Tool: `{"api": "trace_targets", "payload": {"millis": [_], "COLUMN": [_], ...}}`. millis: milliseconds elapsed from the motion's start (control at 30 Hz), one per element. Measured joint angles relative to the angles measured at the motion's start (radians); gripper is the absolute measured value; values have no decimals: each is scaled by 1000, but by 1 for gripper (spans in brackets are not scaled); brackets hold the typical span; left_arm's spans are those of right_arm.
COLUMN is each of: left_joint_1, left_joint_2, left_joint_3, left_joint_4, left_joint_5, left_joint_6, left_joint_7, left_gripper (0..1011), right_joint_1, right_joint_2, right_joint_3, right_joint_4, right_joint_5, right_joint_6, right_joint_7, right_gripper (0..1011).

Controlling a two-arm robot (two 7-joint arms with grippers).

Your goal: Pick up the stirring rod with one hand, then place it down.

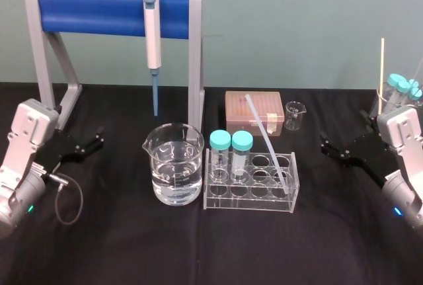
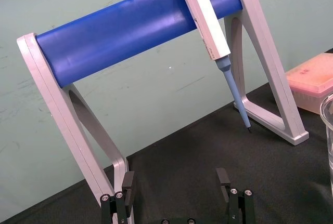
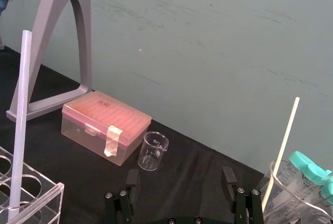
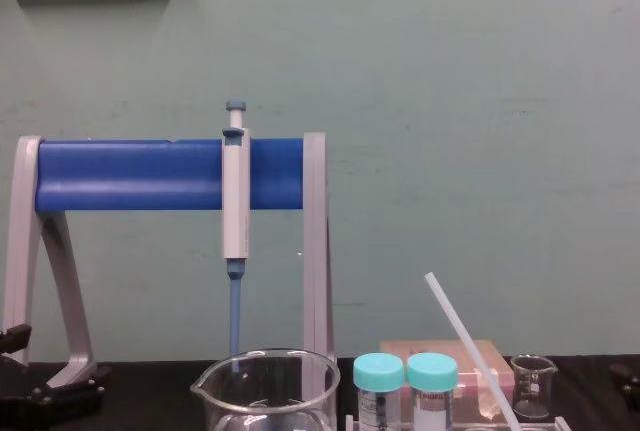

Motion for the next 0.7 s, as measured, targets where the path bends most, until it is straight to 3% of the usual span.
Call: {"api": "trace_targets", "payload": {"millis": [533, 700], "left_joint_1": [0, 0], "left_joint_2": [0, 0], "left_joint_3": [0, 0], "left_joint_4": [0, 0], "left_joint_5": [0, 0], "left_joint_6": [0, 0], "left_joint_7": [0, 0], "left_gripper": [1000, 1000], "right_joint_1": [0, -2], "right_joint_2": [0, -2], "right_joint_3": [1, 22], "right_joint_4": [0, -12], "right_joint_5": [0, 21], "right_joint_6": [1, 14], "right_joint_7": [1, 42], "right_gripper": [1000, 1000]}}
